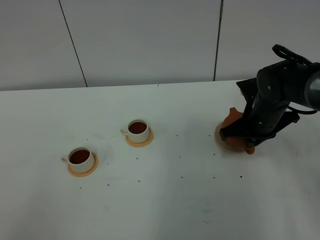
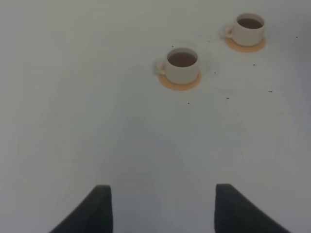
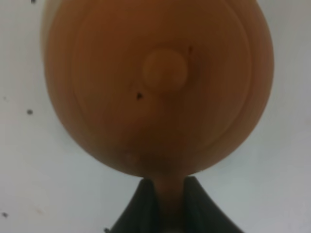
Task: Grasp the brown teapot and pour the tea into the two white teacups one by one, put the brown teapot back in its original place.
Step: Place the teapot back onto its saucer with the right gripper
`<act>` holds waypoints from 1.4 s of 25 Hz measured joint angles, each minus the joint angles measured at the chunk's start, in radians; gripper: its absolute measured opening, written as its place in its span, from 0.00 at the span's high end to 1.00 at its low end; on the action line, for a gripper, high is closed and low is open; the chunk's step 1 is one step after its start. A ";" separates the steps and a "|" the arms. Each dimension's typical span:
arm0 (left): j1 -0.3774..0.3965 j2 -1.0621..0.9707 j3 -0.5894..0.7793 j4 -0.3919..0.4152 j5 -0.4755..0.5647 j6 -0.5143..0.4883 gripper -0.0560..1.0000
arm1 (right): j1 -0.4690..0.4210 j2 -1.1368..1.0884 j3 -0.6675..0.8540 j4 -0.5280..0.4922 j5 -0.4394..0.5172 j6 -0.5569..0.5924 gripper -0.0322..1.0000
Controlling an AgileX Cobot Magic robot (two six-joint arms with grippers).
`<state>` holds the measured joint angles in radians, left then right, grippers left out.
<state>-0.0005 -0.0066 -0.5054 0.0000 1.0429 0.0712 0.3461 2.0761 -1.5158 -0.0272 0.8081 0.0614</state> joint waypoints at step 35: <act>0.000 0.000 0.000 0.000 0.000 0.001 0.44 | 0.020 0.022 0.000 0.009 -0.022 0.016 0.67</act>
<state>-0.0005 -0.0066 -0.5054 0.0000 1.0429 0.0721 0.3657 2.0978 -1.5158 -0.0179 0.7860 0.0772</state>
